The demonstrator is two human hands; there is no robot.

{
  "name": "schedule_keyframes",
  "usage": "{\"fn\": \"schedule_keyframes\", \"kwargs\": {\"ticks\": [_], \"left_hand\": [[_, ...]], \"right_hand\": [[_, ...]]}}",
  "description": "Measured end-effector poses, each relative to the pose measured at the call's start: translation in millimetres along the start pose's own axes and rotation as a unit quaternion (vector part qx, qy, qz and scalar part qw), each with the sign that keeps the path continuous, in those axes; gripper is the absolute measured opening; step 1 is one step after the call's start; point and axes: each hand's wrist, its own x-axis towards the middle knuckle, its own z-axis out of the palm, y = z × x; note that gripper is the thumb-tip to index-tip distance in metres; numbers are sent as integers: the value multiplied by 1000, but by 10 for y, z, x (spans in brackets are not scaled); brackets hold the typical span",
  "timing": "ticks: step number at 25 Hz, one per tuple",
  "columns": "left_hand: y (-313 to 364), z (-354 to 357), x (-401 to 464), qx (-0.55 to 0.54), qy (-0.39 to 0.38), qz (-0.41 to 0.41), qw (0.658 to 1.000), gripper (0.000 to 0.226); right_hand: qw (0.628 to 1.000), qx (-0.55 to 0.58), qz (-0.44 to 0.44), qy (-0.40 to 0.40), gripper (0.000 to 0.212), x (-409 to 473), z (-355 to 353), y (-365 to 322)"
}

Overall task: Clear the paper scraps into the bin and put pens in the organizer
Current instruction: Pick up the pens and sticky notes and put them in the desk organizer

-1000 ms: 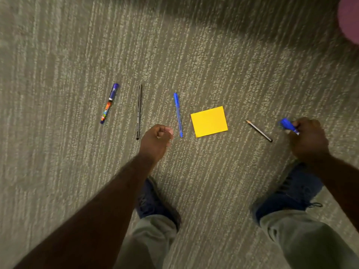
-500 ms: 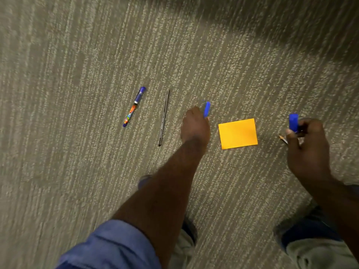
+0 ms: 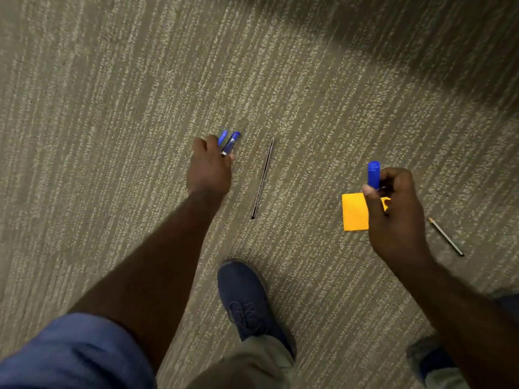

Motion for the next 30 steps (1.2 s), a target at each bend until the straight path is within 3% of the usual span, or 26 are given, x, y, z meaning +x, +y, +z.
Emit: {"fn": "schedule_keyframes", "kwargs": {"ticks": [5,8,12,20,30], "left_hand": [[48,51,-28,1,-30,4,1000,24],[322,-289,-207,-112,-25,13,993,17],[1102,-1141,-742,-284,-68,74,954,18],[2812,-3094,-1701,-485,-107,82,864,22],[4750,-5015,-2826,-497,-125,172,841,22]], "right_hand": [[1000,8,16,-4,15,-148,-4,-60],[999,38,28,22,15,-201,-224,-278],[993,104,38,44,17,-261,-745,-979],[982,173,4,78,22,-692,-2412,-2519],[965,218,-32,140,23,-1167,-5004,-3513]]}}
